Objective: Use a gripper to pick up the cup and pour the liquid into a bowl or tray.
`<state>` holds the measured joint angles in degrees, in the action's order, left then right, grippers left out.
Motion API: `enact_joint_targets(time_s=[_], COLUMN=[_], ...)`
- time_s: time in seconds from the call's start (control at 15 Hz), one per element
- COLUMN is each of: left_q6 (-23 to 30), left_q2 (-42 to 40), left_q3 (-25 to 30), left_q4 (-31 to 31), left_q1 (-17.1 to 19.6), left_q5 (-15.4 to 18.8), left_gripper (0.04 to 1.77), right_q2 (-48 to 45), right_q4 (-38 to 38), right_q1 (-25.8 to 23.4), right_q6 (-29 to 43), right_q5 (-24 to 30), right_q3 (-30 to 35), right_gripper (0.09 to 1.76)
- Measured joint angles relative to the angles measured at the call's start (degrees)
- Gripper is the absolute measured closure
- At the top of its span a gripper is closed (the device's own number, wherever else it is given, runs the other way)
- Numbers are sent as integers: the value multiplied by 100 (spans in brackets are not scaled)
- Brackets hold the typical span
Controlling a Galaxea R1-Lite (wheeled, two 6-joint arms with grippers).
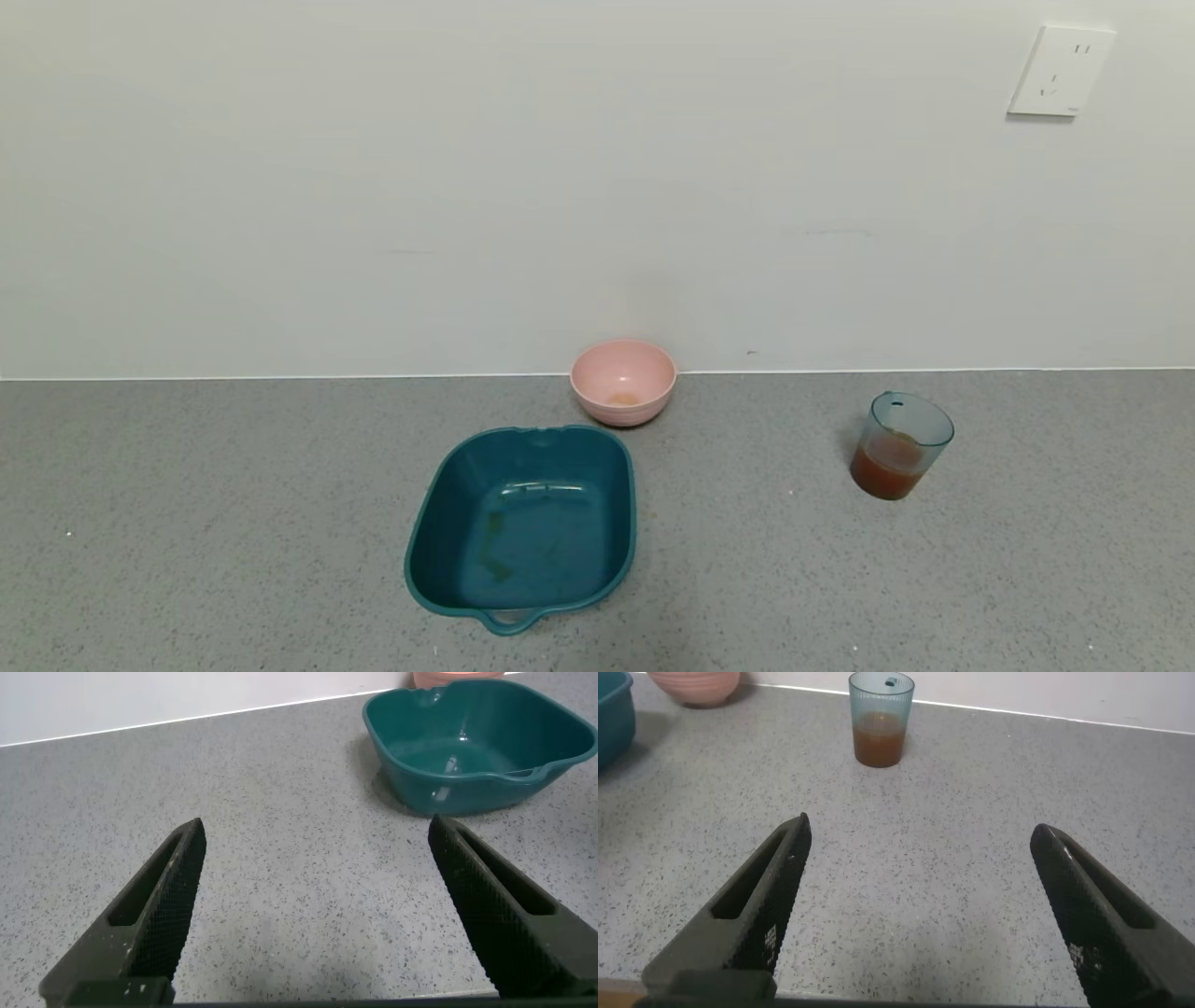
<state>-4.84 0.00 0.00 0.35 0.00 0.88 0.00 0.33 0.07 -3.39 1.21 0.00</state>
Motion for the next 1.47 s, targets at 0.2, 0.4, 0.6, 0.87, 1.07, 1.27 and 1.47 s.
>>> enact_joint_targets(time_s=[0.2,0.4,0.6,0.87,1.07,1.27,1.47], left_q6=[-1,-1,-1,-1,-4,-4,-1], left_q2=[0,0,0,0,0,0,0], left_q3=[0,0,0,0,0,0,0], left_q4=[0,0,0,-2,0,-2,0], left_q1=[0,0,0,0,0,0,0], left_q5=[0,0,-2,0,-2,0,0], left_gripper=[9,9,9,9,9,9,9], right_q2=[0,0,38,686,1513,2439,3334], right_q4=[-4,226,862,1397,1465,1474,1441], right_q1=[0,0,0,0,0,0,13], right_q6=[1,-18,-24,-27,-27,-30,-35], right_q5=[5,99,290,343,358,375,527], right_q3=[0,-173,-622,-1347,-1808,-2155,-2439], right_gripper=[14,14,14,14,14,14,14])
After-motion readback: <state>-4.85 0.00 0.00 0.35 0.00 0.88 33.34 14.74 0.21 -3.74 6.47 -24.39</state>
